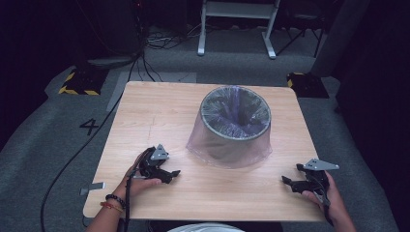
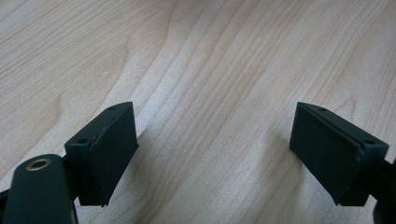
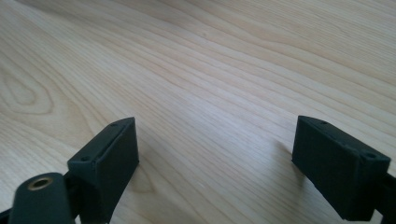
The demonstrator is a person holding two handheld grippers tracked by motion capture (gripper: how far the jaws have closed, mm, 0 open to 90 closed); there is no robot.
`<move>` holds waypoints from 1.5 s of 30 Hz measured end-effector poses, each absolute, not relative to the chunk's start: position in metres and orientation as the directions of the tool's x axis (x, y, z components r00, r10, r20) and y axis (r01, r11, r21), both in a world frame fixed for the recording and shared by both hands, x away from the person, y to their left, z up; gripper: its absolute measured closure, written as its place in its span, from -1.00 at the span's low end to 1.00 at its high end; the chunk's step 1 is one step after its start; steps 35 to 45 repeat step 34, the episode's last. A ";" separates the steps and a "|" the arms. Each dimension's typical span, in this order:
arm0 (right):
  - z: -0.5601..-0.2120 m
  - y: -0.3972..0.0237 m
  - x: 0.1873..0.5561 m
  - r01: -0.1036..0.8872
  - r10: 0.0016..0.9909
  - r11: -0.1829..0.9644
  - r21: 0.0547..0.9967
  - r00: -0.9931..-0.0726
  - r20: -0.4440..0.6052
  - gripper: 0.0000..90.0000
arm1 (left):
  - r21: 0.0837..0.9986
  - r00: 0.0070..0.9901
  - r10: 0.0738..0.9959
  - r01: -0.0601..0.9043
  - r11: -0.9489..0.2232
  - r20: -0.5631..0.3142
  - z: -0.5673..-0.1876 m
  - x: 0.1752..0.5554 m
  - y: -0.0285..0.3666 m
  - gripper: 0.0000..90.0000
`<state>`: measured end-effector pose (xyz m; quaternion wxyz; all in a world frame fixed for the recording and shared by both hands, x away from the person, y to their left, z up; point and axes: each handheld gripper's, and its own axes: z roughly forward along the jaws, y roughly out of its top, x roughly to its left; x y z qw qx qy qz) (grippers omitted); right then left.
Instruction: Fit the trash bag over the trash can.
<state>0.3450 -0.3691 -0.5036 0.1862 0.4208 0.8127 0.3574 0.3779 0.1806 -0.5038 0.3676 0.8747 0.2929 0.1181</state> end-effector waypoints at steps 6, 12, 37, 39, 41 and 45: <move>-0.504 -0.379 0.346 0.567 0.841 0.366 0.738 -0.541 -0.001 -0.68 | 0.712 0.801 0.599 0.426 -0.558 -0.009 -0.504 0.378 0.181 -0.67; -0.504 -0.379 0.345 0.567 0.845 0.364 0.739 -0.535 -0.006 -0.69 | 0.713 0.801 0.598 0.425 -0.558 -0.009 -0.504 0.378 0.181 -0.67; -0.504 -0.379 0.346 0.568 0.842 0.366 0.737 -0.540 -0.001 -0.71 | 0.710 0.803 0.596 0.424 -0.562 -0.008 -0.504 0.379 0.180 -0.68; -0.504 -0.379 0.346 0.568 0.842 0.366 0.737 -0.540 -0.001 -0.71 | 0.710 0.803 0.596 0.424 -0.562 -0.008 -0.504 0.379 0.180 -0.68; -0.504 -0.379 0.346 0.568 0.842 0.366 0.737 -0.540 -0.001 -0.71 | 0.710 0.803 0.596 0.424 -0.562 -0.008 -0.504 0.379 0.180 -0.68; -0.504 -0.379 0.346 0.568 0.842 0.366 0.737 -0.540 -0.001 -0.71 | 0.710 0.803 0.596 0.424 -0.562 -0.008 -0.504 0.379 0.180 -0.68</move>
